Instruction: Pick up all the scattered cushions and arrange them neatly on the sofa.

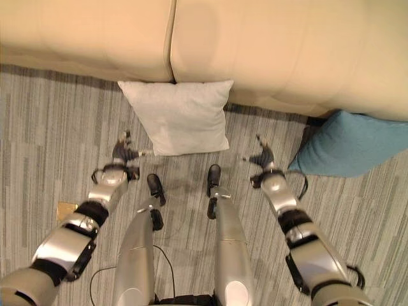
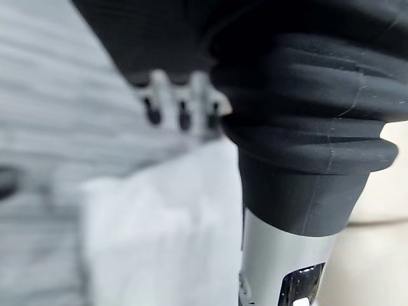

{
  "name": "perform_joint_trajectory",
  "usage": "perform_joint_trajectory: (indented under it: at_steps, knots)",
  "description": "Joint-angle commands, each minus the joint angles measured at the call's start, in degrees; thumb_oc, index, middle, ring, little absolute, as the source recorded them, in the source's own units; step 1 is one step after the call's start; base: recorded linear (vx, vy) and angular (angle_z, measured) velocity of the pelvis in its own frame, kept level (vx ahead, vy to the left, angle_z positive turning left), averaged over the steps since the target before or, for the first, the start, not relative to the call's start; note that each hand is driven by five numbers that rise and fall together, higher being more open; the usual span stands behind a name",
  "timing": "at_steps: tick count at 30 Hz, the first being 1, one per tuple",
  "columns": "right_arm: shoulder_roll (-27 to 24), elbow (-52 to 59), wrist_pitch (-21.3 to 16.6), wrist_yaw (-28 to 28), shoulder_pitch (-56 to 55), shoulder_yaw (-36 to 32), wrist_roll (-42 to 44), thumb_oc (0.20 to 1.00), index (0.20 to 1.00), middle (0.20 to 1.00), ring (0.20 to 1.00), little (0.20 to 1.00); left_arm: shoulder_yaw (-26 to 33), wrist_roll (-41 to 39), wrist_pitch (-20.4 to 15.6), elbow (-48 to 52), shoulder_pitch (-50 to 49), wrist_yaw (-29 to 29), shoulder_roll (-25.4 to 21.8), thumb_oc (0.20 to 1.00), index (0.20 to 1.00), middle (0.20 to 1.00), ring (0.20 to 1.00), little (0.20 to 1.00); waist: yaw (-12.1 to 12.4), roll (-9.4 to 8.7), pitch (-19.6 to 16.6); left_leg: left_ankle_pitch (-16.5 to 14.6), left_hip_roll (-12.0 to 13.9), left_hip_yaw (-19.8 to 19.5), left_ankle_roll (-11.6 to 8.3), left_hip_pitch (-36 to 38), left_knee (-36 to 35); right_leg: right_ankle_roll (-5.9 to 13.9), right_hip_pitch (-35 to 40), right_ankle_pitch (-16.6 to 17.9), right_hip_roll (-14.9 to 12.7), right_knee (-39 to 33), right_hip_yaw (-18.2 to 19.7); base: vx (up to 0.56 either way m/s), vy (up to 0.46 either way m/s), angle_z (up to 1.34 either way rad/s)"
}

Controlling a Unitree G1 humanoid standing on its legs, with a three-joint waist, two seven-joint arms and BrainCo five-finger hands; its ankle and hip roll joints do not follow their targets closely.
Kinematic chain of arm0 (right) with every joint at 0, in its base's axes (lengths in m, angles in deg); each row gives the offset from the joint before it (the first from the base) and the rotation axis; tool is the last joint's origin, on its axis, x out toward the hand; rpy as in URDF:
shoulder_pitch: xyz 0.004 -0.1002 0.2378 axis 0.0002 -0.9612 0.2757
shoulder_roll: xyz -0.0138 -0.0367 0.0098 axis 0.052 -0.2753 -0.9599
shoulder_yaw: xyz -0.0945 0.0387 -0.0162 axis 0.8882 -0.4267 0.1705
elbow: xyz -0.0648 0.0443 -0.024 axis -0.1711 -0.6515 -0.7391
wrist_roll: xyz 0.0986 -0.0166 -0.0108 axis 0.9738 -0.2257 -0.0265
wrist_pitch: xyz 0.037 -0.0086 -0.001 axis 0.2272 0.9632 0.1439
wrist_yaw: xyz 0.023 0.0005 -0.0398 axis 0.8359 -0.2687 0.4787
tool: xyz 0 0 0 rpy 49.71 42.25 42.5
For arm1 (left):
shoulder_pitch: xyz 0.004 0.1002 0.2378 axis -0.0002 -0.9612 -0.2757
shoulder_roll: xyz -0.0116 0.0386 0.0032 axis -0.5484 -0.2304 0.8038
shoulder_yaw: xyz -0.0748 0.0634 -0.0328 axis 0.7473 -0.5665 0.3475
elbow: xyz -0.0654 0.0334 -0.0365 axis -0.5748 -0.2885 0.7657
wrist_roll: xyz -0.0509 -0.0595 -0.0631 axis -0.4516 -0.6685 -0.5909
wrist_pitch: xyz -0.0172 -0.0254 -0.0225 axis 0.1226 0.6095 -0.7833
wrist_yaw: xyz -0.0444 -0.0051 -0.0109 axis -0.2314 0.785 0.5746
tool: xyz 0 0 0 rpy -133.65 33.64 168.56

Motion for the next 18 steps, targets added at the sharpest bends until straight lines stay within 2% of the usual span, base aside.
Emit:
perform_joint_trajectory:
  at_steps: [1,2,4,7,15,16,18]
  knots:
    - [-0.9,-0.8,-2.0,-4.0,-3.1,1.1,2.4,1.000,1.000,1.000,1.000,1.000,0.7,-1.6,-1.4,-1.1,-3.6,-4.2,-2.5,1.000,1.000,1.000,1.000,1.000,0.1,0.82,-5.8,-2.2,1.9,-2.2,-2.56,-4.6,6.2,7.13,-2.2,0.9,-3.5,-0.2,4.0,-0.04,0.015,0.10]
    - [-1.6,-2.9,-2.0,-5.3,2.4,2.4,2.7,1.000,1.000,1.000,1.000,1.000,-0.2,-1.5,-0.8,-3.3,1.3,-5.7,-3.7,1.000,1.000,1.000,1.000,1.000,0.1,1.03,-5.6,-2.7,1.9,-3.1,-2.43,-9.2,9.1,7.06,-6.3,0.6,-3.8,2.7,4.3,-0.04,0.015,0.12]
    - [-2.1,-3.5,-2.2,-5.9,5.1,2.9,3.2,1.000,1.000,1.000,1.000,1.000,-0.6,-1.2,-0.5,-3.8,3.7,-6.5,-4.4,1.000,1.000,1.000,1.000,1.000,0.1,1.10,-5.5,-3.1,1.8,-3.5,-2.22,-11.5,10.3,7.04,-8.4,0.3,-3.9,4.0,4.5,-0.02,0.025,0.09]
    - [-3.8,-6.3,-2.9,-7.5,12.1,4.5,4.8,1.000,1.000,1.000,1.000,1.000,-2.7,0.8,0.7,-5.8,10.6,-9.1,-6.7,1.000,1.000,1.000,1.000,1.000,0.5,1.32,-4.8,-4.1,0.7,-4.6,-1.75,-19.2,15.9,6.56,-15.4,-0.6,-4.3,9.0,5.2,0.00,0.015,0.04]
    - [-6.5,-7.7,-2.7,-7.8,17.3,7.0,5.7,1.000,1.000,1.000,1.000,1.000,-4.1,-0.4,0.7,-4.3,14.4,-8.9,-10.5,1.000,1.000,1.000,1.000,1.000,0.9,1.28,-4.7,-6.7,-0.5,-5.5,-1.07,-30.3,24.3,5.58,-27.2,-3.1,-4.4,18.0,7.3,0.04,0.040,0.07]
    - [-7.0,-8.0,-2.8,-7.7,18.3,7.3,6.3,1.000,1.000,1.000,1.000,1.000,-4.8,-1.0,1.0,-5.1,15.5,-8.4,-11.3,1.000,1.000,1.000,1.000,1.000,0.8,1.10,-4.4,-7.9,-0.4,-5.5,-0.86,-33.0,27.9,5.12,-29.8,-4.1,-4.5,20.8,7.8,0.07,0.037,0.00]
    - [-6.8,-7.8,-2.8,-7.7,18.5,7.4,6.6,1.000,1.000,1.000,1.000,1.000,-4.8,-1.5,1.0,-5.3,15.8,-8.2,-11.5,1.000,1.000,1.000,1.000,1.000,0.8,0.96,-4.6,-8.4,-0.3,-5.8,-0.74,-34.3,29.0,5.08,-31.1,-4.6,-4.4,21.9,8.0,0.06,0.029,-0.07]
